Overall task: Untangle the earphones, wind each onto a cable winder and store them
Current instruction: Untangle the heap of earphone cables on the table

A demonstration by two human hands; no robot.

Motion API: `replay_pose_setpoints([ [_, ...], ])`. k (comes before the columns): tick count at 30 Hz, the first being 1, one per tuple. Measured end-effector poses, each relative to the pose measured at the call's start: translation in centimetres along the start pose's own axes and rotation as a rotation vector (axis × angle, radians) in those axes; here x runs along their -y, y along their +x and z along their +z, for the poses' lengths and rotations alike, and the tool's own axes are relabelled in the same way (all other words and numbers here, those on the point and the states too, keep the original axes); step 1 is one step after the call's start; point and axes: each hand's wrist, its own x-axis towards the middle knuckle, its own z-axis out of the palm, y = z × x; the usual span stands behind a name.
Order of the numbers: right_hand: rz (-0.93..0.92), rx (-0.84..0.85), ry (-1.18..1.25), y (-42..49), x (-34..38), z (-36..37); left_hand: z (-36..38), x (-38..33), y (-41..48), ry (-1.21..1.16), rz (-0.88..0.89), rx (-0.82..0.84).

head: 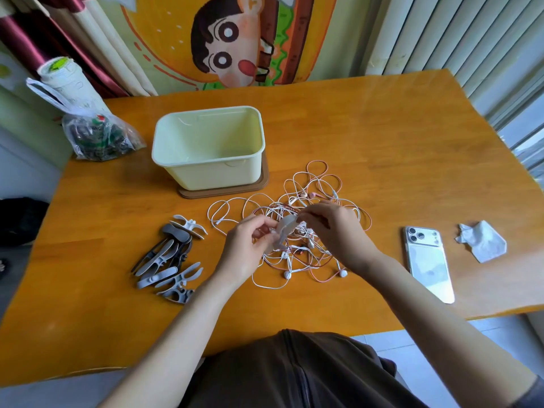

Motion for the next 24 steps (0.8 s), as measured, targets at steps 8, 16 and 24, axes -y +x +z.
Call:
replay_pose_setpoints([
  [8, 0.076, -0.051, 0.071, 0.2, -0.7, 0.0, -0.9, -0.8, -0.4, -0.288, -0.055, 0.252],
  [16, 0.153, 0.092, 0.206, -1.0, -0.3, 2.0, -1.1, -1.4, 0.5, -1.005, -0.252, 0.034],
  [24, 0.123, 0.149, 0.186, -1.9, 0.5, 3.8, -0.7, -0.5, 0.3, -1.076, -0.400, -0.111],
])
